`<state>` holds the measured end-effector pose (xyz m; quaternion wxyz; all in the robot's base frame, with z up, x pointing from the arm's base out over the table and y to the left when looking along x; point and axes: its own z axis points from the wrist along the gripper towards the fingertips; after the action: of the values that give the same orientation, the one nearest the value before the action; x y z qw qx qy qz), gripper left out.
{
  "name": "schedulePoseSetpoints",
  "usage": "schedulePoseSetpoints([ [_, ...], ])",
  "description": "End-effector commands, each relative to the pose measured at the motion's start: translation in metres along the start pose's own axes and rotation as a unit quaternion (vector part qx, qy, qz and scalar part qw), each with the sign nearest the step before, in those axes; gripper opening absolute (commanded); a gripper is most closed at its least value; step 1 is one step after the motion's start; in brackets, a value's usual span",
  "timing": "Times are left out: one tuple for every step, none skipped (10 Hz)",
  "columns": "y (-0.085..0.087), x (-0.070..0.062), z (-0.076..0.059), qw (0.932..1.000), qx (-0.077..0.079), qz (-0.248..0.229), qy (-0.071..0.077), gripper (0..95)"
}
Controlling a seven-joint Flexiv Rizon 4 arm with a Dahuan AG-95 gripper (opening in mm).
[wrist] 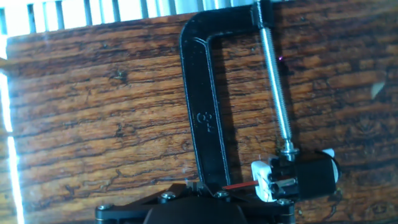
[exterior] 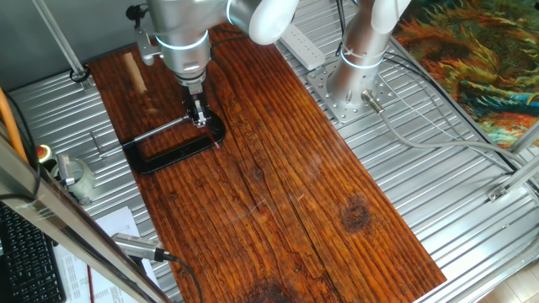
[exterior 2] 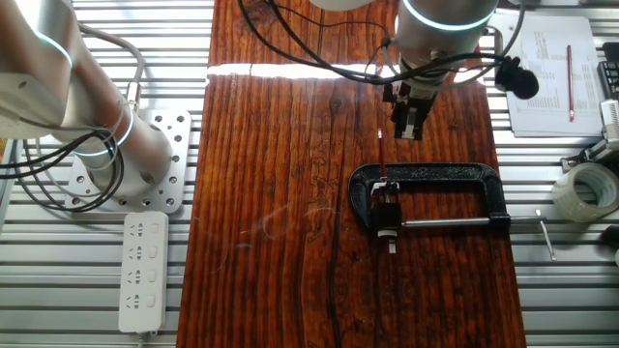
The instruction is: Insert the pencil into the pencil sharpener
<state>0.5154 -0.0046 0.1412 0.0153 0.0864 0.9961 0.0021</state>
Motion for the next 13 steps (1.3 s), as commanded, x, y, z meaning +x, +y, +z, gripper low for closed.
schedulePoseSetpoints([
  [0.0007,0.0003,-0.0006,1.0000,-0.002,0.001,0.002,0.0],
  [0.0007,0.0003,-0.0006,1.0000,-0.002,-0.001,0.003,0.0],
  [0.0007,0.0003,-0.0006,1.0000,-0.001,-0.001,0.004,0.0],
  [0.0007,0.0003,-0.0006,1.0000,-0.001,0.006,0.005,0.0],
  [0.0007,0.0003,-0.0006,0.9999,-0.001,0.014,0.010,0.0],
  [0.0005,0.0005,-0.0003,0.9997,0.000,0.015,0.020,0.0],
  [-0.0004,0.0012,-0.0002,0.9996,0.000,0.013,0.023,0.0],
  [-0.0019,0.0017,-0.0010,0.9997,-0.002,0.006,0.022,0.0],
  [-0.0023,0.0018,-0.0012,0.9997,-0.004,-0.001,0.022,0.0],
  [-0.0023,0.0018,-0.0012,0.9997,-0.004,-0.008,0.022,0.0],
  [-0.0023,0.0018,-0.0012,0.9996,-0.004,-0.021,0.018,0.0],
  [-0.0028,0.0020,-0.0015,0.9988,-0.004,-0.048,0.014,0.0],
  [-0.0033,0.0022,-0.0018,0.9980,-0.004,-0.062,0.013,0.0],
])
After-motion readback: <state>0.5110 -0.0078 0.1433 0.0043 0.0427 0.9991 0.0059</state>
